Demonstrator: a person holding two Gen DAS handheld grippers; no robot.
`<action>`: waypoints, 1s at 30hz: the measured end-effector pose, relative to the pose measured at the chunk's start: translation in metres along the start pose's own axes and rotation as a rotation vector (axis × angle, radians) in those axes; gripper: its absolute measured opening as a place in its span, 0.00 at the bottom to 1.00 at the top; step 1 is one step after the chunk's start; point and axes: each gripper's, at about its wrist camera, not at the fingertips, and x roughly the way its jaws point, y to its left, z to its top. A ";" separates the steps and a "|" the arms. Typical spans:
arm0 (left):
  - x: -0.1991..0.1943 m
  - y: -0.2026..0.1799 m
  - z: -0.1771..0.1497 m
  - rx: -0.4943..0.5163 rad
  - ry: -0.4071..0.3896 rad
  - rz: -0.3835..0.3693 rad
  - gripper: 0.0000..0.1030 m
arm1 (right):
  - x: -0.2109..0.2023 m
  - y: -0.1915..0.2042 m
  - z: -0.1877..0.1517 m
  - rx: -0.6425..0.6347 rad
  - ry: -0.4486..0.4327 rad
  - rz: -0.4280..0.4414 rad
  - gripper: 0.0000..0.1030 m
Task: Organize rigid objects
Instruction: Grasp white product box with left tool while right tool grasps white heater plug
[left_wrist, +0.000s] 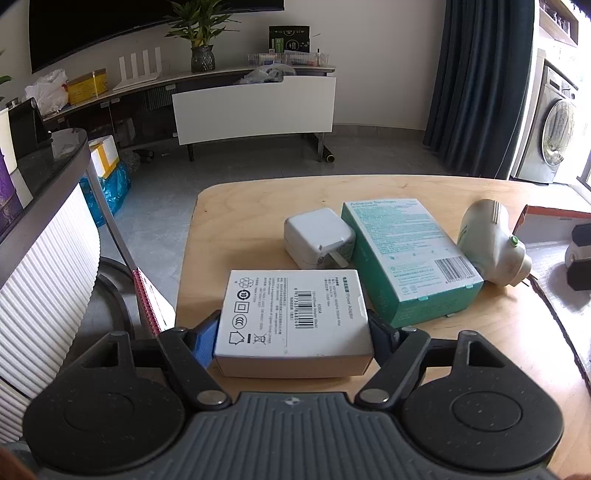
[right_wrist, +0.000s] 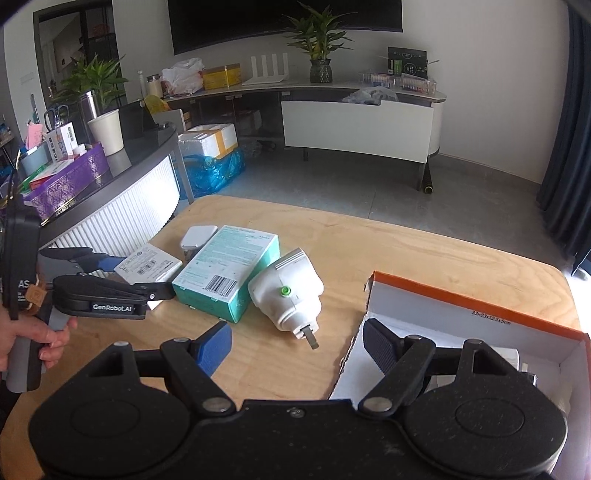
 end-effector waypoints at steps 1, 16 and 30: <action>-0.001 0.000 0.000 -0.003 0.004 0.001 0.77 | 0.006 -0.001 0.002 -0.001 0.007 0.011 0.89; -0.017 0.000 0.018 -0.094 -0.055 -0.006 0.77 | 0.088 0.003 0.019 -0.136 0.115 0.030 0.95; -0.035 -0.010 0.021 -0.104 -0.123 0.011 0.76 | 0.063 0.000 0.008 0.034 0.055 0.046 0.73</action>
